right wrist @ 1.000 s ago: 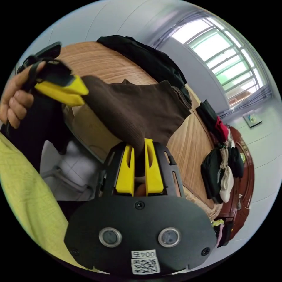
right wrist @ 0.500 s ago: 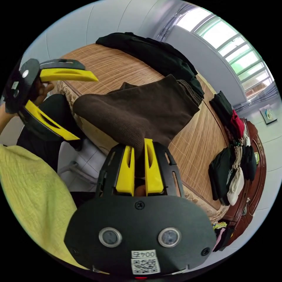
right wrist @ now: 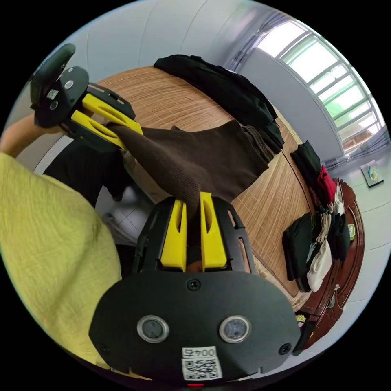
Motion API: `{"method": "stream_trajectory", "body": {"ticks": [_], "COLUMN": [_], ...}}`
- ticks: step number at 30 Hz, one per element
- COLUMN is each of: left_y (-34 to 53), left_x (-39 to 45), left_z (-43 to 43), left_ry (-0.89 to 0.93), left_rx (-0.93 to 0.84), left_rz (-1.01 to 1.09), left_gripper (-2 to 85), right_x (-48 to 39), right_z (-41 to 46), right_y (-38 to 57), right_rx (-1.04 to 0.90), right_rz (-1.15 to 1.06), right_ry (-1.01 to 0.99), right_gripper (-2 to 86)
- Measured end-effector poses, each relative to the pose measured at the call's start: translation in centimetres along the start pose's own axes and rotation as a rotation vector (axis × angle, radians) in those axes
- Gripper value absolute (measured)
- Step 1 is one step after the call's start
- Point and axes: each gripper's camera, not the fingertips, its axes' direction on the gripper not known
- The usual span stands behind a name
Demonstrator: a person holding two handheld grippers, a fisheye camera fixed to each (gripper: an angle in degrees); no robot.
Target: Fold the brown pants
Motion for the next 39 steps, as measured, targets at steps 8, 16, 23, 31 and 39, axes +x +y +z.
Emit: {"method": "stream_trajectory", "body": {"ticks": [8,16,23,31,39], "left_y": [1.1,-5.7,-12.8,-16.4,-11.5], "left_x": [-1.8,-13.7,-29.9,-40.5,-44.3], "left_z": [-6.0,-8.2,-3.8,8.3,21.1], "left_ry": [0.174,0.23,0.327,0.32,0.298], "left_rx": [-0.024,-0.094,-0.165,-0.284,-0.326], "left_rz": [-0.046,0.008,-0.021,-0.094,-0.313], "left_gripper": [3.9,3.5,4.7,5.9,9.9], "right_x": [-0.5,9.7,23.4,34.8,40.5], "right_z": [-3.4,-5.0,-2.5,7.2,18.6], "right_y": [2.4,-2.4,-10.0,-15.6,-15.5], "right_rx": [-0.013,-0.06,-0.156,-0.294,-0.375], "right_rz": [-0.084,-0.065,-0.045,0.009,0.11], "right_ry": [-0.025,-0.08,-0.197,-0.306,-0.409], "right_gripper": [5.8,5.8,5.7,5.8,6.4]}}
